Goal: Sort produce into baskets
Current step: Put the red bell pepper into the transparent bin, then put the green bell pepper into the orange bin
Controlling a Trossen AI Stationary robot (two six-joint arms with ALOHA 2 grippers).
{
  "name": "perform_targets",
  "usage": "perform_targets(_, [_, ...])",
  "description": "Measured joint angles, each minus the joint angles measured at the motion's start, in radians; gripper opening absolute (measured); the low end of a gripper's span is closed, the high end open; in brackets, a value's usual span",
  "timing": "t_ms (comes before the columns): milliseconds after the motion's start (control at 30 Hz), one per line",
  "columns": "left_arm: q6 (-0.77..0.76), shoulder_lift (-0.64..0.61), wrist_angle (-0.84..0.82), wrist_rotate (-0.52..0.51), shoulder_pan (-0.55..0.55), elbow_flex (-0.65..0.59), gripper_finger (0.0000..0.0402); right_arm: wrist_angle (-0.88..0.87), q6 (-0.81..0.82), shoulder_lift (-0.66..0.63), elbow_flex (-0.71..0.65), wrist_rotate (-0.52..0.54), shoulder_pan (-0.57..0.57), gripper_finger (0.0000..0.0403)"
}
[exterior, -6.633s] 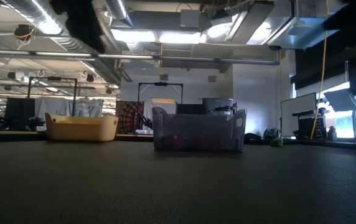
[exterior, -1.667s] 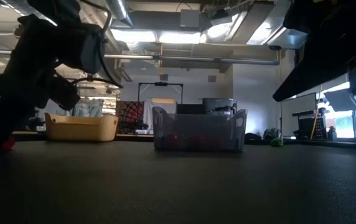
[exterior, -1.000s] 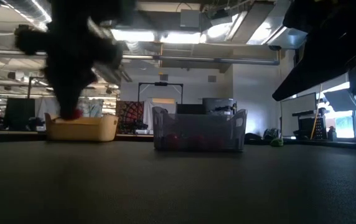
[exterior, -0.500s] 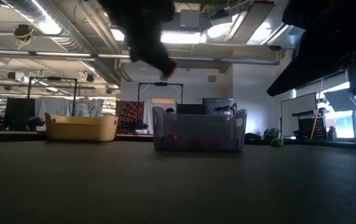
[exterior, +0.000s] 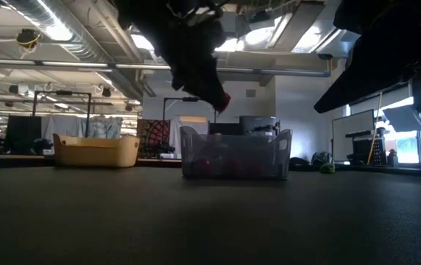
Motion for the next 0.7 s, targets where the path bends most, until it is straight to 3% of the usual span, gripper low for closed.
perform_targets(333, [-0.048,-0.017,-0.024,0.004,0.001,0.008,0.0208,-0.001,0.000,0.000,0.000,0.000,0.000,0.0151])
perform_targets(700, [-0.079,-0.151,-0.232,0.007,-0.149,0.050,0.0210,-0.002,-0.016,0.000,0.000,0.001,0.000,0.0151])
